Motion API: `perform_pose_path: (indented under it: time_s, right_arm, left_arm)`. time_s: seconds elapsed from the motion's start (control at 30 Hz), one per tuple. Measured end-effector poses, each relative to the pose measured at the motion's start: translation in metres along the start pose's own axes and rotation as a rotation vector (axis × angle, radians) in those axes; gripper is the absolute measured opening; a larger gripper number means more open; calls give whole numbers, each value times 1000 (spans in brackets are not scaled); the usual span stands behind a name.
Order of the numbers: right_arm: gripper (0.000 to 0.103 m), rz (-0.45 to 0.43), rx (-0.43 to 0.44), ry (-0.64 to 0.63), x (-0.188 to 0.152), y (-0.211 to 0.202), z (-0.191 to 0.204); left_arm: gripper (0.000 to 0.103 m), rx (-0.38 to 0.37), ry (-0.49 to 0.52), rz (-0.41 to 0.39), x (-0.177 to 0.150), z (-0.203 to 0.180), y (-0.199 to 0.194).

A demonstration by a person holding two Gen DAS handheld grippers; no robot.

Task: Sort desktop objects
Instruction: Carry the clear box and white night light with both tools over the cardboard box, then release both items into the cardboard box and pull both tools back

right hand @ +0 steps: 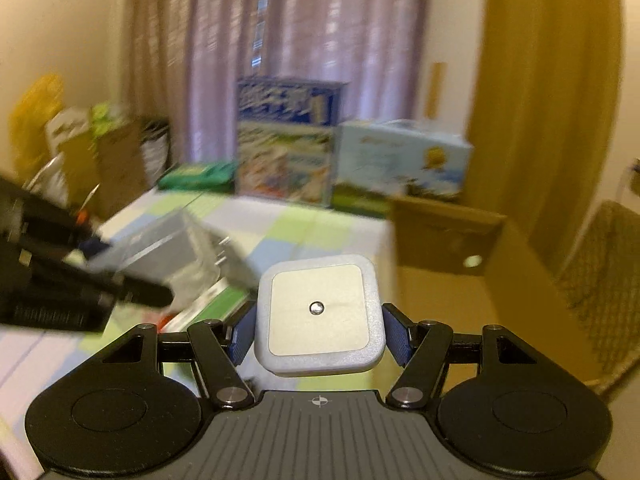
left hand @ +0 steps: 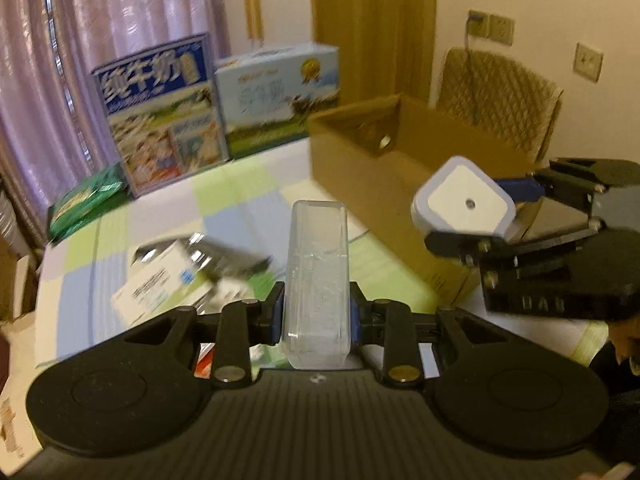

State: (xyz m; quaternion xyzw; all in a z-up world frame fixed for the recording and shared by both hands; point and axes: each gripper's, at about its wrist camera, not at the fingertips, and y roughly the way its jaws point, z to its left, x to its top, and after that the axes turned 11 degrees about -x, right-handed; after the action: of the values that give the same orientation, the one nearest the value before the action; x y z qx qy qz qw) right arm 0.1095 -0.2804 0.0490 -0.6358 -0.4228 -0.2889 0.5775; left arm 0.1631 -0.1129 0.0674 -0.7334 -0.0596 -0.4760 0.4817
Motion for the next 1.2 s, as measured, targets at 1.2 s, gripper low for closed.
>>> perform_pose_path:
  time_s: [1.2]
  right_arm:
    - [63, 226, -106, 208, -18, 81, -192]
  left_arm:
    - [32, -144, 75, 80, 86, -99, 167]
